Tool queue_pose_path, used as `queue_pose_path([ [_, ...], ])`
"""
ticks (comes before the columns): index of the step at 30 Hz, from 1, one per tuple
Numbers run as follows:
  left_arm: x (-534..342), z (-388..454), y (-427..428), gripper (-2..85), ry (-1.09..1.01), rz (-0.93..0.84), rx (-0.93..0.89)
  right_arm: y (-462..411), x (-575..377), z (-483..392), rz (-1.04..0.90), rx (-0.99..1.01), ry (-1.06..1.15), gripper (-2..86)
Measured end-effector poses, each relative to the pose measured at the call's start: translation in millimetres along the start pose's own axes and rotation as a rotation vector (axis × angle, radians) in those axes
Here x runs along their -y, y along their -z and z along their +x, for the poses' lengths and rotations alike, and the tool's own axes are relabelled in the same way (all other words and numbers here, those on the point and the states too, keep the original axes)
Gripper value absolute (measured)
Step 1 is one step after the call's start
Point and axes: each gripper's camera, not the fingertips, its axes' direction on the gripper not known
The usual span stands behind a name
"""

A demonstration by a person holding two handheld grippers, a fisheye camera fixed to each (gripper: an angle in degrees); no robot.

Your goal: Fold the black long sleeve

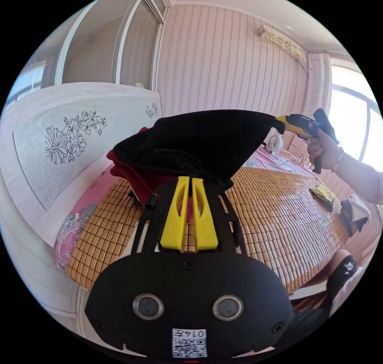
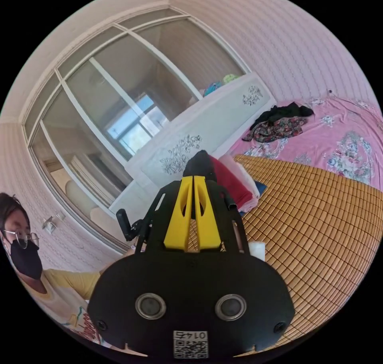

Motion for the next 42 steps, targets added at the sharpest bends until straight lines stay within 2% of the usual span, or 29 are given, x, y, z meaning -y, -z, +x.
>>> queue_pose_path([
  [4, -70, 34, 67, -1.0, 0.028, -0.088, -0.207, 94, -74, 15, -0.026, -0.119, -0.032, -0.1],
  [6, -118, 53, 72, -1.0, 0.140, -0.164, -0.277, 128, -161, 46, -0.153, -0.292, -0.153, 0.1],
  [8, -164, 71, 71, -1.0, 0.250, -0.246, -0.337, 146, -231, 70, -0.271, -0.370, -0.280, 0.5],
  [10, -199, 96, 74, -1.0, 0.292, -0.347, -0.362, 169, -290, 78, -0.298, -0.419, -0.384, 1.0],
  [15, -206, 138, 88, -1.0, 0.255, -0.347, -0.439, 216, -366, 65, -0.274, -0.497, -0.537, 8.2],
  [18, -200, 157, 94, -1.0, 0.190, -0.368, -0.418, 211, -382, 53, -0.335, -0.502, -0.501, 10.4],
  [26, -193, 157, 126, -1.0, 0.228, -0.317, -0.367, 170, -403, 52, -0.558, -0.353, -0.435, 13.9],
  [29, -194, 156, 136, -1.0, 0.255, -0.303, -0.354, 151, -410, 43, -0.668, -0.478, -0.348, 14.0],
  [31, -196, 159, 142, -1.0, 0.257, -0.305, -0.347, 141, -421, 44, -0.722, -0.479, -0.356, 13.9],
  [34, -198, 165, 149, -1.0, 0.246, -0.314, -0.342, 145, -429, 42, -0.635, -0.380, -0.424, 11.9],
  [37, -199, 171, 160, -1.0, 0.230, -0.307, -0.331, 158, -439, 36, -0.549, -0.269, -0.480, 4.7],
  [40, -195, 172, 178, -1.0, 0.203, -0.281, -0.304, 185, -444, 26, -0.482, -0.121, -0.482, 1.8],
  [42, -184, 167, 189, -1.0, 0.193, -0.251, -0.302, 227, -432, 18, -0.368, -0.014, -0.485, 1.2],
])
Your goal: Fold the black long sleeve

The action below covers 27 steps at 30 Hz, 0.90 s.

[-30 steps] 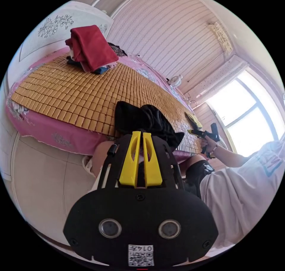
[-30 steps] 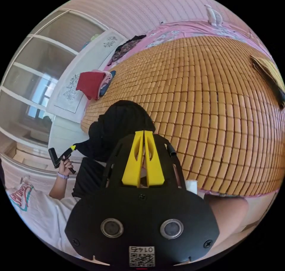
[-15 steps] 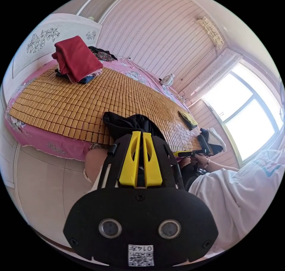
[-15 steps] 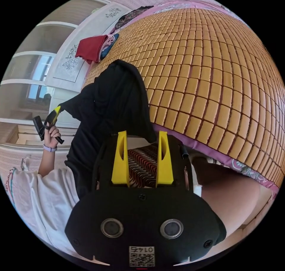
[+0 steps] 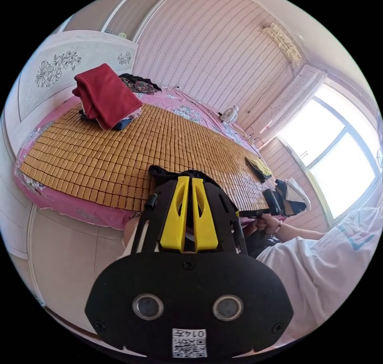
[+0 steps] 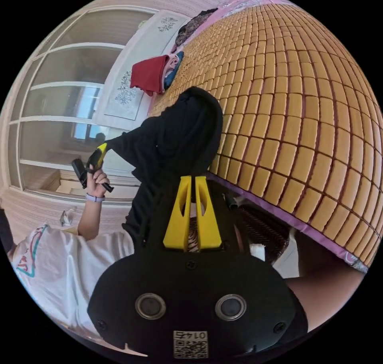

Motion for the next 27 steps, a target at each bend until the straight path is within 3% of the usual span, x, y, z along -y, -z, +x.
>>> queue_pose_path([
  [5, 52, 17, 55, -1.0, -0.087, 0.157, -0.015, 127, 14, -68, 0.251, 0.070, 0.200, 0.5],
  [10, 116, 71, 165, -1.0, -0.214, 0.553, -0.166, 256, 10, -193, 0.515, 0.090, 0.524, 0.4],
  [12, 131, 99, 199, -1.0, -0.288, 0.628, -0.180, 313, -14, -263, 0.667, 0.065, 0.696, 0.4],
  [13, 140, 124, 215, -1.0, -0.341, 0.619, -0.113, 322, -21, -280, 0.687, 0.035, 0.738, 0.4],
  [15, 142, 159, 231, -1.0, -0.433, 0.661, 0.007, 343, -51, -341, 0.791, -0.249, 0.778, 0.3],
  [16, 142, 174, 242, -1.0, -0.461, 0.704, -0.006, 348, -59, -352, 0.822, -0.295, 0.779, 0.3],
  [21, 130, 210, 287, -1.0, -0.494, 0.828, -0.105, 394, -167, -413, 1.158, -0.214, 0.931, 0.3],
  [25, 119, 246, 307, -1.0, -0.527, 0.871, -0.055, 402, -204, -456, 1.122, -0.328, 0.977, 0.3],
  [27, 117, 253, 319, -1.0, -0.509, 0.870, -0.124, 410, -235, -476, 1.177, -0.342, 1.027, 0.3],
])
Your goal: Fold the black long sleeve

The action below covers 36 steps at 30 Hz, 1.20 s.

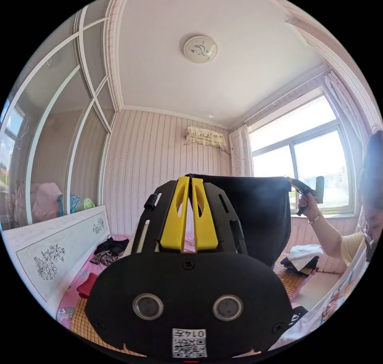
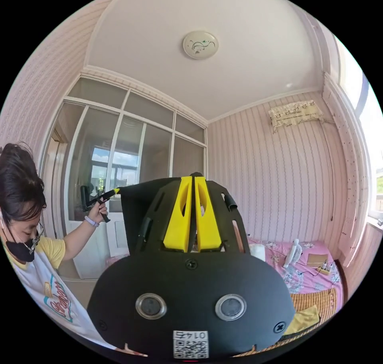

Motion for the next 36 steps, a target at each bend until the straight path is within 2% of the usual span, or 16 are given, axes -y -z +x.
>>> queue_pose_path([
  [5, 34, 34, 53, -1.0, -0.058, 0.215, -0.095, 56, 40, -44, 0.130, 0.021, 0.108, 0.3],
  [7, 47, 51, 70, -1.0, -0.132, 0.303, -0.045, 68, 54, -50, 0.152, 0.075, 0.115, 0.3],
  [9, 53, 52, 64, -1.0, -0.147, 0.297, -0.004, 56, 64, -52, 0.078, 0.034, 0.161, 0.2],
  [11, 53, 42, 38, -1.0, -0.102, 0.207, 0.007, 24, 58, -40, -0.079, -0.013, 0.139, 0.2],
  [13, 34, 22, -17, -1.0, -0.051, 0.003, 0.094, -21, 34, -18, -0.285, -0.038, 0.084, 0.2],
  [15, 6, 5, -64, -1.0, -0.001, -0.177, 0.158, -83, -24, 22, -0.579, -0.089, -0.013, 0.2],
  [16, -17, -6, -92, -1.0, 0.054, -0.276, 0.157, -96, -41, 33, -0.641, -0.096, -0.048, 0.3],
  [18, -49, -19, -127, -1.0, 0.147, -0.383, 0.116, -129, -109, 78, -0.736, -0.095, -0.278, 0.3],
  [20, -68, -24, -151, -1.0, 0.189, -0.433, 0.113, -136, -138, 108, -0.737, -0.100, -0.478, 0.3],
  [22, -57, -22, -171, -1.0, 0.159, -0.428, 0.134, -132, -127, 127, -0.609, -0.109, -0.555, 0.3],
  [24, -31, -15, -171, -1.0, 0.117, -0.322, 0.094, -119, -76, 130, -0.389, -0.163, -0.444, 0.3],
  [27, -1, 6, -166, -1.0, 0.009, -0.181, 0.039, -106, -32, 117, -0.192, -0.146, -0.282, 0.4],
  [29, -4, 18, -165, -1.0, -0.066, -0.153, 0.062, -105, -30, 113, -0.169, -0.114, -0.208, 0.4],
  [32, -41, 20, -168, -1.0, -0.117, -0.178, 0.100, -105, -71, 116, -0.242, -0.066, -0.183, 0.4],
  [36, -137, -13, -179, -1.0, 0.015, -0.415, 0.062, -99, -188, 135, -0.463, -0.072, -0.353, 0.4],
])
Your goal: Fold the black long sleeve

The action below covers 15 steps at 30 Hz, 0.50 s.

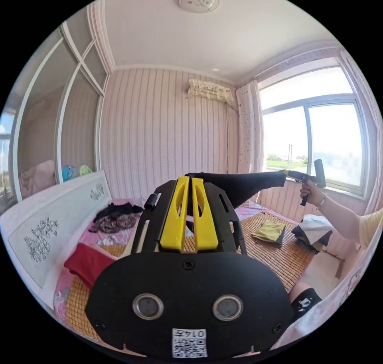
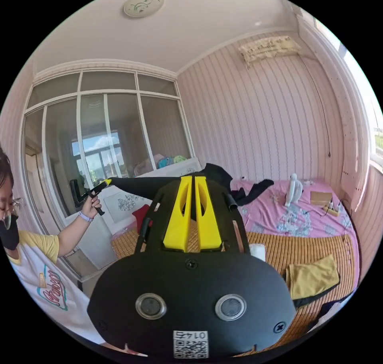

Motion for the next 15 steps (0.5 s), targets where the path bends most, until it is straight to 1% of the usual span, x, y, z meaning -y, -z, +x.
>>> queue_pose_path([
  [1, -30, -11, -16, -1.0, 0.052, -0.077, -0.041, -7, -17, 9, -0.032, -0.002, -0.029, 0.4],
  [2, -45, -15, -24, -1.0, 0.079, -0.119, -0.062, -20, -51, 26, -0.093, -0.010, -0.091, 0.4],
  [4, -110, -30, -55, -1.0, 0.187, -0.290, -0.117, -38, -102, 53, -0.171, -0.021, -0.204, 0.4],
  [5, -125, -33, -61, -1.0, 0.215, -0.328, -0.123, -47, -134, 69, -0.216, -0.025, -0.294, 0.4],
  [6, -157, -38, -75, -1.0, 0.272, -0.416, -0.130, -57, -165, 82, -0.269, -0.026, -0.375, 0.4],
  [7, -185, -42, -87, -1.0, 0.326, -0.511, -0.126, -62, -179, 87, -0.300, -0.030, -0.408, 0.4],
  [9, -221, -46, -98, -1.0, 0.384, -0.616, -0.126, -80, -227, 99, -0.447, -0.065, -0.487, 0.4],
  [13, -275, -52, -102, -1.0, 0.526, -0.737, -0.181, -90, -271, 98, -0.589, -0.113, -0.505, 0.3],
  [15, -283, -51, -100, -1.0, 0.537, -0.759, -0.201, -89, -287, 98, -0.635, -0.111, -0.535, 0.3],
])
